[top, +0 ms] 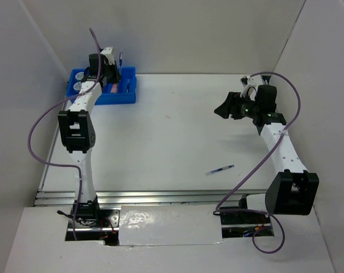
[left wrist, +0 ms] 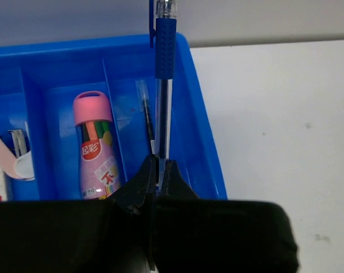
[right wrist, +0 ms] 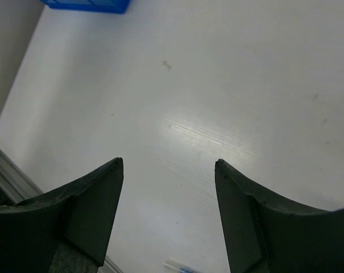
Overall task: Sort the stationery into containers
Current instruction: Place the pen in the storage box.
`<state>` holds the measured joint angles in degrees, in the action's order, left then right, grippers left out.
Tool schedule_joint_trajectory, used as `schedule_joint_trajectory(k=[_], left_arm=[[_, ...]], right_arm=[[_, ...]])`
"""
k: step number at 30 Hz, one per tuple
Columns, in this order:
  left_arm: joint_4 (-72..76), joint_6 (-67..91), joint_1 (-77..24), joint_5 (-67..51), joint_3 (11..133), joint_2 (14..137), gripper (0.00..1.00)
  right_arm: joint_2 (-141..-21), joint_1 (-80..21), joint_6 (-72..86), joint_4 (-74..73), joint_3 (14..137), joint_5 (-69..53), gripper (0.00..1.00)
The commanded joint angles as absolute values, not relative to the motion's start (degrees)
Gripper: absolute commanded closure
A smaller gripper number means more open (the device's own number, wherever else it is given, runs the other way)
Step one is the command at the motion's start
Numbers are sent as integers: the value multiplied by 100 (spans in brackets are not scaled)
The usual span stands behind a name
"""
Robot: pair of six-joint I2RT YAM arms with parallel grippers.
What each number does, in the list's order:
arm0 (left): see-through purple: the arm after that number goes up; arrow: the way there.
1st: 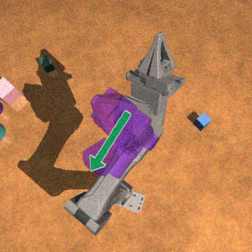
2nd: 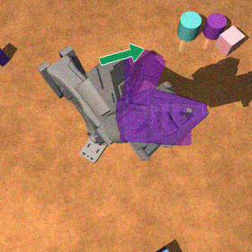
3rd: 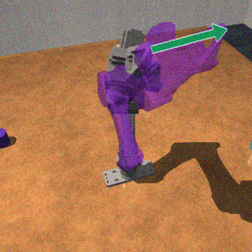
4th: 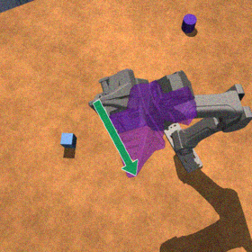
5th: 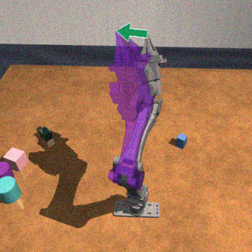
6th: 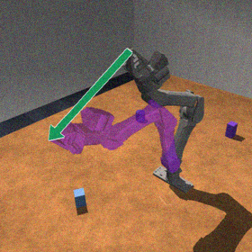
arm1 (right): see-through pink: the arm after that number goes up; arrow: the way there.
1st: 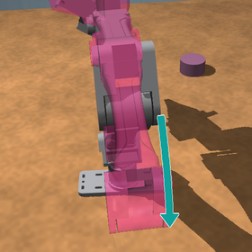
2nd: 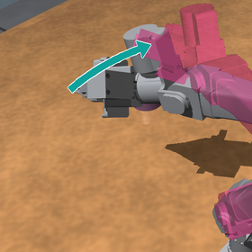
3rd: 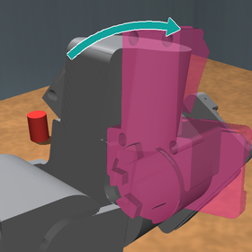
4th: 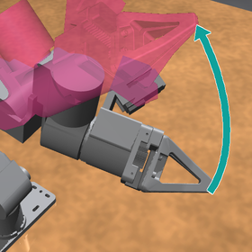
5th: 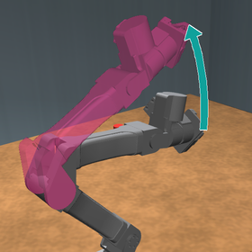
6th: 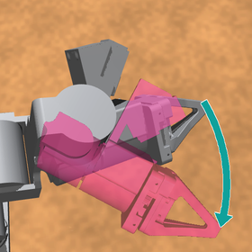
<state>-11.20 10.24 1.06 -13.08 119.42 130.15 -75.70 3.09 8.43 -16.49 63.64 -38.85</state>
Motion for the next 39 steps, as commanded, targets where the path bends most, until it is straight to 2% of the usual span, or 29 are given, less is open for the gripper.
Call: schedule_joint_trajectory(k=[1,8,12,22,25,26,28,31,35,39], left_arm=[[-818,773,-140,-1125,12313,13350,98],[-694,703,-316,-1046,12568,13895,95],[-703,738,-343,-923,12542,14027,90],[-747,1002,-308,-940,12270,13922,89],[-773,1054,-308,-949,12252,13896,81],[-782,1072,-299,-949,12226,13869,72],[-800,1125,-299,-958,12182,13825,64],[-765,1178,-273,-949,12190,13755,46],[-677,1195,-220,-975,12392,13624,42],[-64,1397,-45,-1291,12559,13202,41]], right_arm=[[-7374,536,-184,-2390,6328,-3569,29],[-7304,888,-800,-2795,6152,-3551,30],[-7391,967,-931,-2909,6187,-3525,30],[-7436,1020,-1195,-3076,6223,-3393,31],[-7427,1020,-1213,-3094,6214,-3384,31],[-7427,1020,-1222,-3120,6214,-3375,31],[-7427,1020,-1248,-3129,6223,-3349,31],[-7400,1011,-1327,-3155,6223,-3296,31],[-7365,915,-1712,-3260,6223,-3129,32],[-7286,756,-2520,-3594,6188,-2980,41]])
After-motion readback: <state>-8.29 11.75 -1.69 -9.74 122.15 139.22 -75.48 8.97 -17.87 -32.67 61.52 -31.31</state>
